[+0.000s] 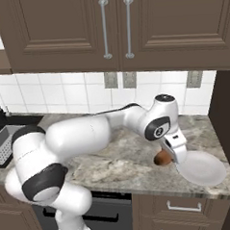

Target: Pick the potato from the counter and place it in the microwave. Then turn on the microwave.

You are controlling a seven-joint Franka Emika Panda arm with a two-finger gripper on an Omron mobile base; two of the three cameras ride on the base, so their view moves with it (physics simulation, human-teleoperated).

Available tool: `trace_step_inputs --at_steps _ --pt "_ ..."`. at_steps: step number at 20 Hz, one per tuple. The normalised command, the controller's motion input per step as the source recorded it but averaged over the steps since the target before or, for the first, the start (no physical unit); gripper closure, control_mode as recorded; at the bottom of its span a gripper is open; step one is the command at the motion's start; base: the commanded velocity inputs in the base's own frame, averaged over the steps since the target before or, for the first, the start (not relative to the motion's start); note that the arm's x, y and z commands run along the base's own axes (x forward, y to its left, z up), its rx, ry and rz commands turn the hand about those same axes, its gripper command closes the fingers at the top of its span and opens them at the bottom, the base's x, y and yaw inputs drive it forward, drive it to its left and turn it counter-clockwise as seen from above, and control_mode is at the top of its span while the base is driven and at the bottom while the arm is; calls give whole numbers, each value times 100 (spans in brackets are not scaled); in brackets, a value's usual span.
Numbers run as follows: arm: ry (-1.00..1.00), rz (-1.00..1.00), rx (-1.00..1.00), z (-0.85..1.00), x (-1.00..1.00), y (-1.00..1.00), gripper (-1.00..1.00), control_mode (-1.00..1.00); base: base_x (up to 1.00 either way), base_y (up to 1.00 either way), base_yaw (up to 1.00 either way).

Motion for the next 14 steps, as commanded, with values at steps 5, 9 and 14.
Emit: trace_step_inputs --at_steps 5,9,14 --pt "0 10 0 48 -17 33 100 -100 0 0 0" --pt "0 11 0 26 -30 38 100 -100 0 0 0" --pt "0 12 0 2 -39 37 100 -100 0 0 0"
